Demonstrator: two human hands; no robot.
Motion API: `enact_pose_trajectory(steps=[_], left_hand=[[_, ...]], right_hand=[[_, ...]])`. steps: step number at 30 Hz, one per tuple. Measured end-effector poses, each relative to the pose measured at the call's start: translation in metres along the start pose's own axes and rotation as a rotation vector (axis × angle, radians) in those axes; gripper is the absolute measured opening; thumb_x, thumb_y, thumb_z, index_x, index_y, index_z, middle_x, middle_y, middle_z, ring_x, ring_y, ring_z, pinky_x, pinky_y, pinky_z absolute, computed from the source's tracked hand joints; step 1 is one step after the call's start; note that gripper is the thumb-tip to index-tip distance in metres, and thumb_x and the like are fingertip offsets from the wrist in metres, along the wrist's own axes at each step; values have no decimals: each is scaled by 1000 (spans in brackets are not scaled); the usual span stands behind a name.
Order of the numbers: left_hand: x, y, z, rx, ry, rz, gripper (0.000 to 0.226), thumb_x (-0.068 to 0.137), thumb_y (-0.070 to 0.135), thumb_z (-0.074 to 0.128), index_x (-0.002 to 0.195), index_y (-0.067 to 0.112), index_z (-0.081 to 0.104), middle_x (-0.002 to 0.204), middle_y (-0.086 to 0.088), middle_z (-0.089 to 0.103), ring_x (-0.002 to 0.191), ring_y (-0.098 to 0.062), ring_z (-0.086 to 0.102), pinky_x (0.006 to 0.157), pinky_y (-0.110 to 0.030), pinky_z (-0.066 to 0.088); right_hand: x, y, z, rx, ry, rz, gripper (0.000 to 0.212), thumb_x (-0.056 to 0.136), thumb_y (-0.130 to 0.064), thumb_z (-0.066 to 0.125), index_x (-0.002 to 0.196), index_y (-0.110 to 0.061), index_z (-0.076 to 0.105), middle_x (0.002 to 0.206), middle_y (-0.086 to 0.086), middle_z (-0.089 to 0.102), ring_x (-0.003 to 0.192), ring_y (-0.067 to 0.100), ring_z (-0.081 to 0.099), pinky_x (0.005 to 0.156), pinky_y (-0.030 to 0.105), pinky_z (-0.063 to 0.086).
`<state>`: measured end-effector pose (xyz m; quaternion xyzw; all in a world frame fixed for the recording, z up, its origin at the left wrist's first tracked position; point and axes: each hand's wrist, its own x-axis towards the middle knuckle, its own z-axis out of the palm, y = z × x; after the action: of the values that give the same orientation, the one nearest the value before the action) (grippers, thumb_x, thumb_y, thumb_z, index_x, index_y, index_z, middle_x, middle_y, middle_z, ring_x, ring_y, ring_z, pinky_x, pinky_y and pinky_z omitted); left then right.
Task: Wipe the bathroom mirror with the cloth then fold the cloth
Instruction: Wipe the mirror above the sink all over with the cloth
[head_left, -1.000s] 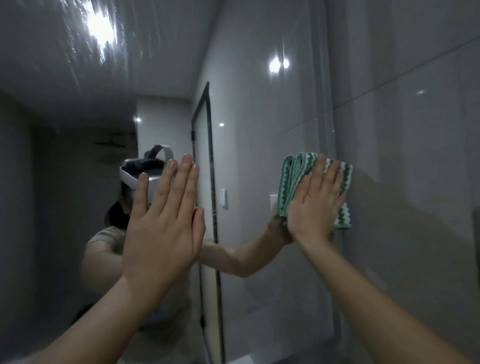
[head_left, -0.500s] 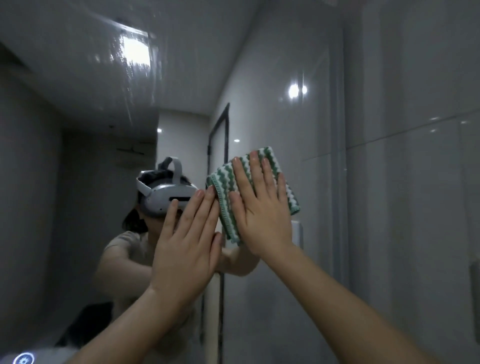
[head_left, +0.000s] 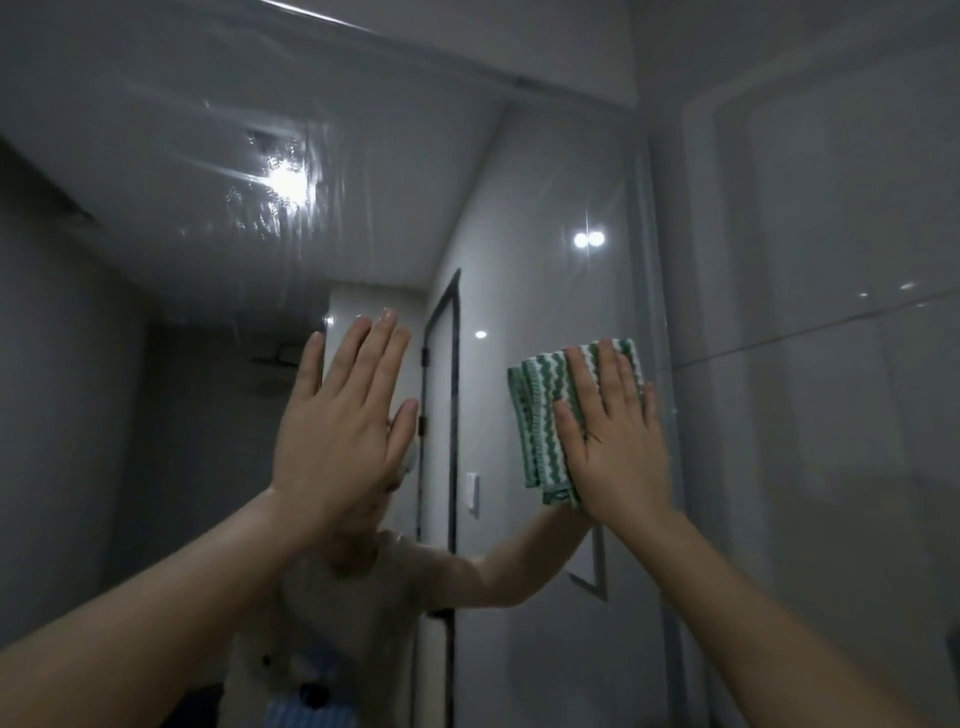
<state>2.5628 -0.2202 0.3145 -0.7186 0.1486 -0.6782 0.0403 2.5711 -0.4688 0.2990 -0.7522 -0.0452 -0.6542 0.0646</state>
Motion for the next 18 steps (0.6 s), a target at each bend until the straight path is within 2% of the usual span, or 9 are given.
enact_pose_trajectory(steps=[4,8,13,15,18], left_hand=[[-2,5,2,21,39,-10,61,96,41,21,146,8,28,154,-9,22,143,-23,16,115,-48,11],[-2,3,3,40,47,13,61,96,40,24,147,7,26,154,-10,21,143,-24,17,115,-49,11],[-5,2,3,28,45,0,62,95,38,27,147,5,26,154,-12,21,143,-26,18,114,-53,14],[-5,3,4,20,52,2,62,95,38,27,147,5,26,154,-12,20,143,-26,17,114,-53,15],[-5,4,5,14,72,7,62,94,38,27,146,5,27,154,-12,21,143,-26,19,114,-52,14]], right_hand=[[-7,26,5,-34,92,175,63,93,-50,11,149,-23,22,157,6,18,144,21,17,116,45,10],[-11,27,5,-48,89,267,67,91,-52,6,150,-23,16,158,6,14,145,21,12,116,44,3],[-7,-3,8,52,33,366,64,92,-41,6,151,-18,3,159,9,-3,146,21,-4,116,39,-6],[-7,-13,11,54,73,390,63,92,-41,5,151,-18,4,159,10,-1,146,22,-3,117,39,-5],[-9,-38,14,61,143,316,64,93,-42,4,150,-16,11,158,12,8,146,25,4,117,41,-1]])
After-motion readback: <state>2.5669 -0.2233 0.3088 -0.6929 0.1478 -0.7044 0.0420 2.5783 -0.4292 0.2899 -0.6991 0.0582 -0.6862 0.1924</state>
